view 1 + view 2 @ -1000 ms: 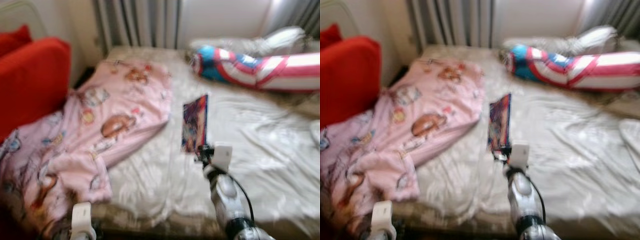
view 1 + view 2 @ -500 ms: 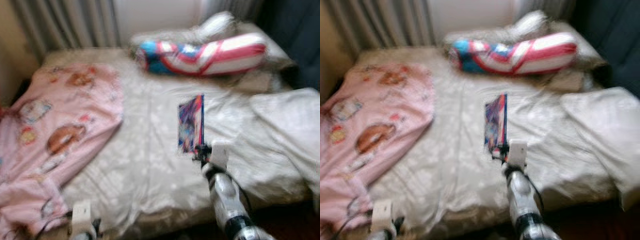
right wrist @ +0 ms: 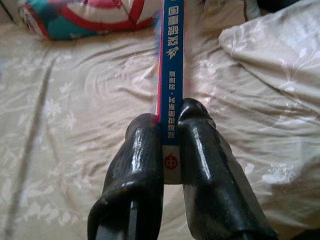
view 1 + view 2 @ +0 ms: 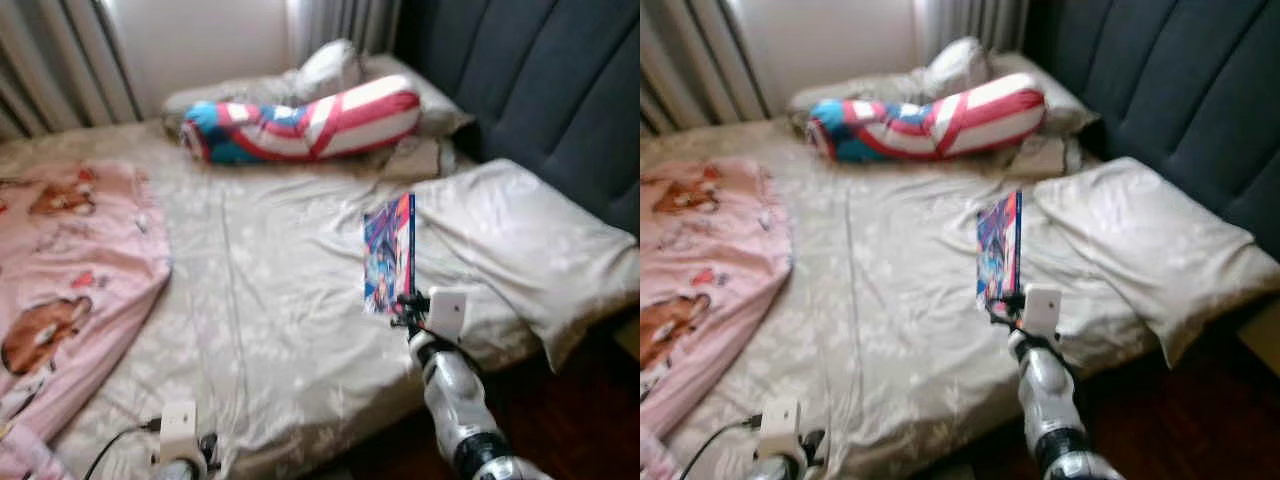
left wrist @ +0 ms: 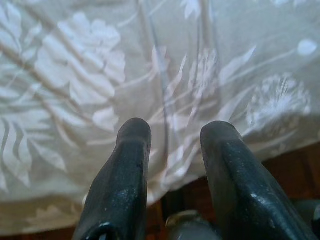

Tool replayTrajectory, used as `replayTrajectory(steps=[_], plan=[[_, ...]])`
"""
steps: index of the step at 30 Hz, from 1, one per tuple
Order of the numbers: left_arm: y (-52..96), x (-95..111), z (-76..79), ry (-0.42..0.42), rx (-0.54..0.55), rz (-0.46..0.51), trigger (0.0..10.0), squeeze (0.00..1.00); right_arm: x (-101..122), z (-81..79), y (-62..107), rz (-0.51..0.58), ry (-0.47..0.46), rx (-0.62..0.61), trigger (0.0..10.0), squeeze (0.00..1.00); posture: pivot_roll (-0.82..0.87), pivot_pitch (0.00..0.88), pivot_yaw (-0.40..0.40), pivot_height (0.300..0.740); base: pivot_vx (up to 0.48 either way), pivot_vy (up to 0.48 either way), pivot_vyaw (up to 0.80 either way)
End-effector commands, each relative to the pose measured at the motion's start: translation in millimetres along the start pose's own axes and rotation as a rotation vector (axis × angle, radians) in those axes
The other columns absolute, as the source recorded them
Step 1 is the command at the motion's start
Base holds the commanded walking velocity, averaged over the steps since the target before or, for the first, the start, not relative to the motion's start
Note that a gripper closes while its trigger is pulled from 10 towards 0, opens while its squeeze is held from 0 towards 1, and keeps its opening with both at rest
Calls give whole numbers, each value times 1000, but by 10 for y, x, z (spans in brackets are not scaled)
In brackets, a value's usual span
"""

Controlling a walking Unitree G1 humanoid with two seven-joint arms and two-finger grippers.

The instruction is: Clean up the room

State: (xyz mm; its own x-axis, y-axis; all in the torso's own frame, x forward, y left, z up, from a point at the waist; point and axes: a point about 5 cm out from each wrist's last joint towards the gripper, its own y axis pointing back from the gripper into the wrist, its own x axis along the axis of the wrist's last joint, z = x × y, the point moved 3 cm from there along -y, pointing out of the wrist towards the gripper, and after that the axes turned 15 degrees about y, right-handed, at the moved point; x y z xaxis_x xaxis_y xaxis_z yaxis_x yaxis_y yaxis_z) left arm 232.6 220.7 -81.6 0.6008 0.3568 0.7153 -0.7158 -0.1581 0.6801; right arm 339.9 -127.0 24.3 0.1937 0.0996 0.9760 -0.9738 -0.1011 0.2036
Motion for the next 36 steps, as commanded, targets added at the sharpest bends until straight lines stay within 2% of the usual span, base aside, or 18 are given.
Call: replayTrajectory(steps=[1, 3, 7, 14, 19, 25, 32, 34, 35, 36], plan=[[14, -34, -37, -18, 12, -5, 10000, 0, 157, -10, -47, 63, 21, 8, 10000, 0, -29, 67, -32, 740, 0, 0, 0], [12, -32, -14, -22, 8, -2, 10000, 0, 115, -23, -43, 37, 38, 16, 10000, 0, -28, 67, -32, 740, 0, -354, 0], [18, -95, 78, -25, 0, -8, 10000, 0, 145, -47, -37, 64, 61, 33, 10000, 0, -30, 67, -31, 740, 0, -383, 0], [14, -90, 118, -27, -5, -3, 10000, 0, 176, -97, -34, 85, 85, 54, 10000, 0, -27, 66, -32, 740, 0, -383, 620], [23, -107, 103, -26, -4, -3, 10000, 0, 154, -48, -36, 70, 56, 30, 10000, 0, -27, 64, -33, 740, 0, -379, 0], [111, -322, 21, -28, 3, -25, 10000, 0, 174, -67, -37, 82, 61, 39, 10000, 0, -27, 60, -33, 740, 0, -380, 0], [161, -429, 36, -28, -2, -24, 10000, 0, 161, -73, -33, 77, 58, 41, 10000, 0, -28, 57, -34, 740, 0, -380, 0], [148, -401, 34, -28, -2, -23, 10000, 0, 160, -75, -33, 77, 58, 42, 10000, 0, -28, 55, -34, 740, 0, -379, 0], [95, -272, 17, -27, 0, -17, 10000, 0, 159, -79, -31, 77, 60, 45, 10000, 0, -29, 55, -34, 740, 0, -379, 0], [78, -227, 11, -27, 0, -14, 10000, 0, 158, -80, -31, 77, 61, 47, 10000, 0, -29, 55, -34, 740, 0, -379, 0]])
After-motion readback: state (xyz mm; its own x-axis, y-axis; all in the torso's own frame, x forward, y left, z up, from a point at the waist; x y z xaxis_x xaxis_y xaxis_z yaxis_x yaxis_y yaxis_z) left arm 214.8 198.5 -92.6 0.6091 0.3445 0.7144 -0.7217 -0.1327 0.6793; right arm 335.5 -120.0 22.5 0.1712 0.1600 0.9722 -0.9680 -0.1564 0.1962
